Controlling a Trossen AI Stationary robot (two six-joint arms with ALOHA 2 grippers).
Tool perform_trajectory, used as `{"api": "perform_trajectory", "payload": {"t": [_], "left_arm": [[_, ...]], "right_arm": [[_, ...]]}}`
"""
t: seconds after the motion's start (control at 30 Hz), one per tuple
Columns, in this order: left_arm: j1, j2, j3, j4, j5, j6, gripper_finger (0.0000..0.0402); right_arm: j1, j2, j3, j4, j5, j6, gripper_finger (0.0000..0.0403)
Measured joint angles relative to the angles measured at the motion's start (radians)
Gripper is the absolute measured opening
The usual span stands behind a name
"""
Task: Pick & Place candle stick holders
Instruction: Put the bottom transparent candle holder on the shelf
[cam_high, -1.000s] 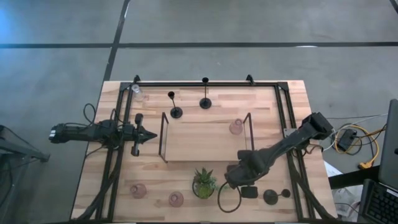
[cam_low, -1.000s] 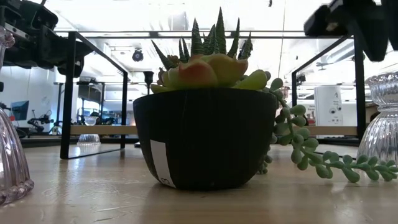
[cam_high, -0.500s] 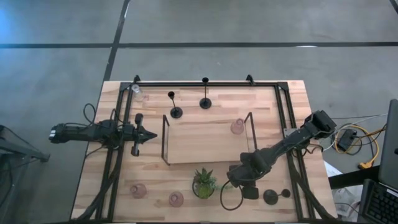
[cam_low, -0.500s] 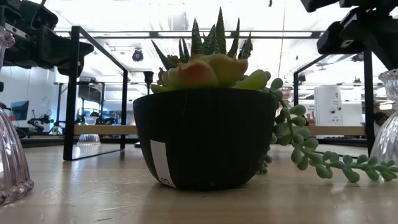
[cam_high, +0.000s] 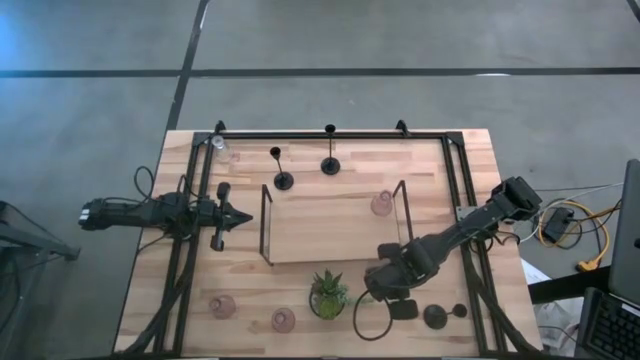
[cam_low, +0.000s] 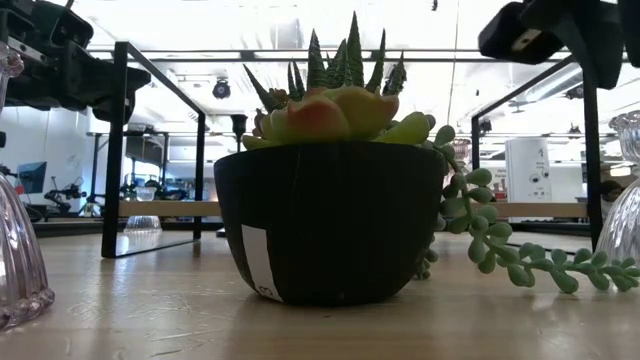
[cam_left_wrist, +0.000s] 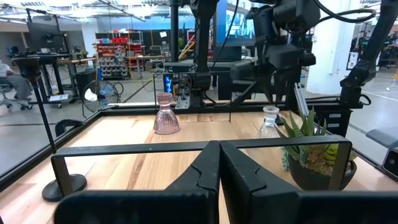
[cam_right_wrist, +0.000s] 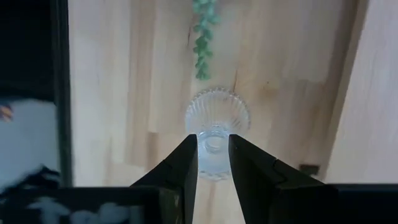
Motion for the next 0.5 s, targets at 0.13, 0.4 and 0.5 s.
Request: {"api": "perform_trajectory", "payload": {"t": [0.13,0.4,0.5], "left_arm": [[0.000,0.000,0.000,0.000,0.000,0.000,0.0014],[0.000,0.000,0.000,0.000,0.000,0.000,0.0014],[0.000,0.000,0.000,0.000,0.000,0.000,0.0014]], "right_arm": [[0.000,0.004,-0.005,-0.007,0.002,-0.130,0.0088],[0.000,0.004,-0.012,-0.033,0.035,-0.278,0.0080],[0.000,0.004,-0.013,-0.030,0.056,-0.321,0.0075]]}}
